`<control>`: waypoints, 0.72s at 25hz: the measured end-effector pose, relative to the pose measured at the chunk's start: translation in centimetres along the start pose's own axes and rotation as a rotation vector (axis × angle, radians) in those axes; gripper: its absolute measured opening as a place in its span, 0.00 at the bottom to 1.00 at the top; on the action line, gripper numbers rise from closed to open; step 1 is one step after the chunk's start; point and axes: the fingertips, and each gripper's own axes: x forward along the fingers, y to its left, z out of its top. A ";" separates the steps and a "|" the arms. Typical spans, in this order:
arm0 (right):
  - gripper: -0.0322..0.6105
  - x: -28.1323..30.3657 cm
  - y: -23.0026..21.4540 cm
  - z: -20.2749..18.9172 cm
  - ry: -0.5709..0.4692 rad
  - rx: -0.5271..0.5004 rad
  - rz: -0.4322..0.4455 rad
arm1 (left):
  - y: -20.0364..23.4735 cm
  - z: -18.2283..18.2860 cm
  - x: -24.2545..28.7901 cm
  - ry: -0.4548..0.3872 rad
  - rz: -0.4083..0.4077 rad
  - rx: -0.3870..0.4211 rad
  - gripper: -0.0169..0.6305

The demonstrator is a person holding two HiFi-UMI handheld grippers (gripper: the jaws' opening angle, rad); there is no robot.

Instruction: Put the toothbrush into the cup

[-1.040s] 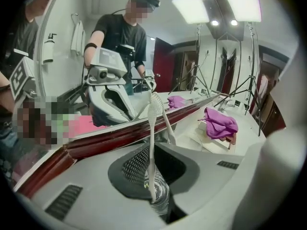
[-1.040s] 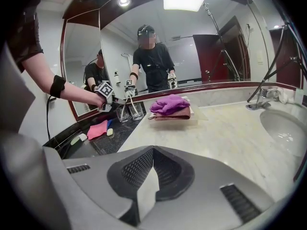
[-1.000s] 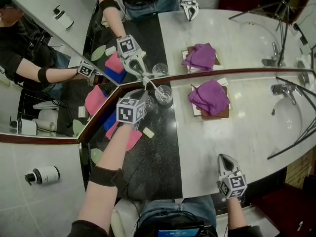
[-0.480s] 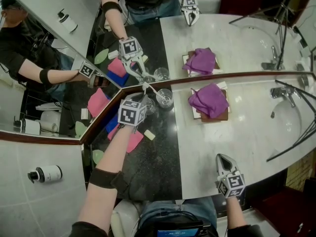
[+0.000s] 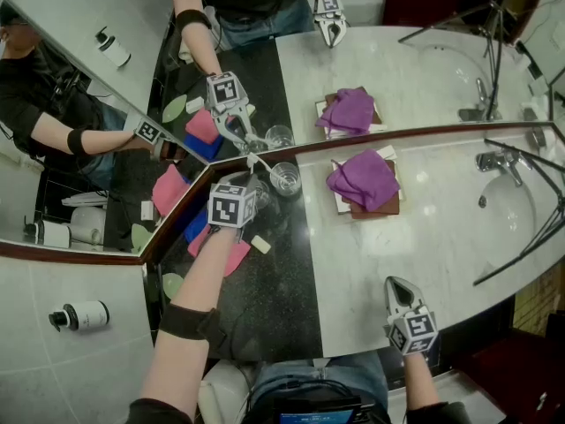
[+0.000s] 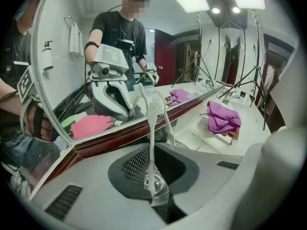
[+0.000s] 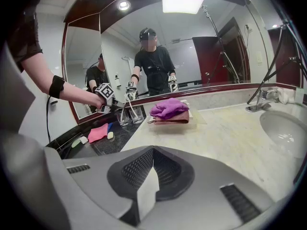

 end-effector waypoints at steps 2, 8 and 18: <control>0.08 -0.1 -0.1 0.0 -0.003 0.004 -0.002 | -0.1 0.2 0.1 -0.004 -0.001 0.003 0.05; 0.08 -0.2 -0.2 -0.3 -0.007 0.010 -0.002 | -0.5 1.2 -0.2 -0.015 0.001 0.016 0.05; 0.08 0.0 0.7 1.2 -0.024 0.006 0.019 | -0.1 2.9 -1.7 -0.014 0.021 0.064 0.05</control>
